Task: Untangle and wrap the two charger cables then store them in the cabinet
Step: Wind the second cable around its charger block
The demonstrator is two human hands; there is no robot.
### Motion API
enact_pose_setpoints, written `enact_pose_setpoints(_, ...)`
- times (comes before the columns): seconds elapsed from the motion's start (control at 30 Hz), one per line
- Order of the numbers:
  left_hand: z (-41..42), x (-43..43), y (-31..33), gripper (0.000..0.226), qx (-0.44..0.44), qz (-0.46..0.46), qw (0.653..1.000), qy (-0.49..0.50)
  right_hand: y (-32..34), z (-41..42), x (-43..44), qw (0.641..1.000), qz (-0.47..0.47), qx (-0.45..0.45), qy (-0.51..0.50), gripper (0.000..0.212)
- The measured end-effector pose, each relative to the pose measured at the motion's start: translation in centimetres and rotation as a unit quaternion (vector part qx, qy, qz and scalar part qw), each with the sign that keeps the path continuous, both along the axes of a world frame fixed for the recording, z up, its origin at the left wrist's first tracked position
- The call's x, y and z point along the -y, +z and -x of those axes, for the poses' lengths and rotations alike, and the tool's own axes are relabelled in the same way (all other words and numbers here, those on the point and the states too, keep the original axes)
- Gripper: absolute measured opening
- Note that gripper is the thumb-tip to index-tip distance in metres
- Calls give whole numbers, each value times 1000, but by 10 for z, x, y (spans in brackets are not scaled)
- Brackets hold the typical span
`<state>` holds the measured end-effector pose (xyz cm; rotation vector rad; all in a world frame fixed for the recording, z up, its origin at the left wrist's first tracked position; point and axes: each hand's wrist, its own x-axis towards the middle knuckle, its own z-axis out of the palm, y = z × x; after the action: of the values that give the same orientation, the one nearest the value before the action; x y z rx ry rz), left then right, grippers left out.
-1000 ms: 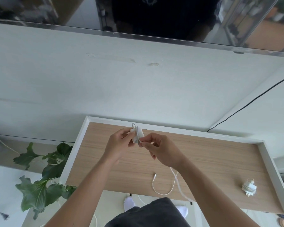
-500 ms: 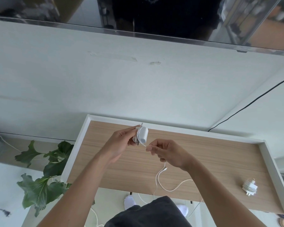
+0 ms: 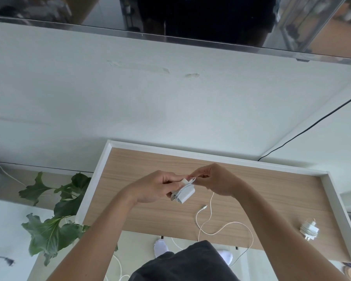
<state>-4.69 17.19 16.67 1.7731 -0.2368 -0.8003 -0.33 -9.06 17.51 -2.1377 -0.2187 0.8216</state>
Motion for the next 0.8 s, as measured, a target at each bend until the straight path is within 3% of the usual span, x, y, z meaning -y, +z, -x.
enact_pose_setpoints(0.3, -3, 1, -10, 54, 38, -125, 991, -21, 7, -5, -4, 998, -8, -6, -55, 24)
enact_pose_setpoints(0.43, -6, -1, -19, 65, 41, -148, 985, 77, 7, 2, -16, 998, -21, 15, -51, 25)
enact_pose_setpoints(0.63, -8, 2, -36, 23, 43, -150, 952, 265, 4, 22, -26, 991, -104, -4, -85, 14)
enact_pose_setpoints(0.73, -9, -1, -34, 26, 12, -83, 931, 354, 1, 31, -28, 981, -160, -45, -97, 12)
enact_pose_setpoints(0.8, -11, -2, -32, 29, -14, -22, 931, 364, -3, 34, -28, 976, -178, -61, -105, 12)
